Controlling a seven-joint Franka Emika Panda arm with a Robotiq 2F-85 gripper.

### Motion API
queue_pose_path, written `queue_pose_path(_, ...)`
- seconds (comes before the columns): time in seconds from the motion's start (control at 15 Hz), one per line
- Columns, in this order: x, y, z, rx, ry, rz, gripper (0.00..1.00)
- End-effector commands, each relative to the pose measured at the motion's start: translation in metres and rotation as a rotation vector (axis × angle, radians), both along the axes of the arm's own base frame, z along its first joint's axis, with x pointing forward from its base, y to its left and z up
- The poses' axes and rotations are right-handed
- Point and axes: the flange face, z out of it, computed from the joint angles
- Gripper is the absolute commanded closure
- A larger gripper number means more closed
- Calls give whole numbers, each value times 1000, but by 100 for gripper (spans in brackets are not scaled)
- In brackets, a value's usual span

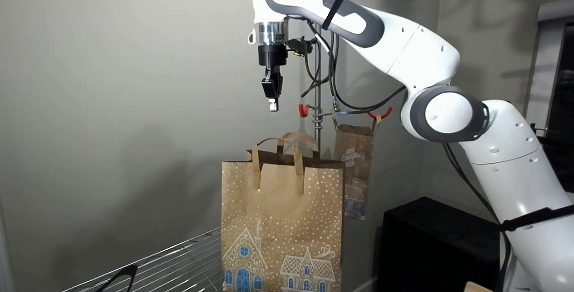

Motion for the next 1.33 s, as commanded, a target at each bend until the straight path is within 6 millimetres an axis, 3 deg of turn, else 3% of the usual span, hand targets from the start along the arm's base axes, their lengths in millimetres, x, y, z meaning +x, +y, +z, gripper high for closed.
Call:
queue_pose_path(0.0,14,-25,4,39,-20,115,94)
queue_pose_path(0.13,16,-26,5,71,-20,170,94)
queue_pose_path(0.2,15,-24,5,87,-16,197,69)
queue_pose_path(0.33,11,-13,4,84,-15,205,63)
queue_pose_path(0.67,-24,22,14,115,33,228,31)
queue_pose_path(0.93,-54,34,27,140,65,187,6)
queue_pose_path(1.07,-71,34,37,138,75,168,0)
queue_pose_path(1.27,-96,29,51,132,76,106,0)
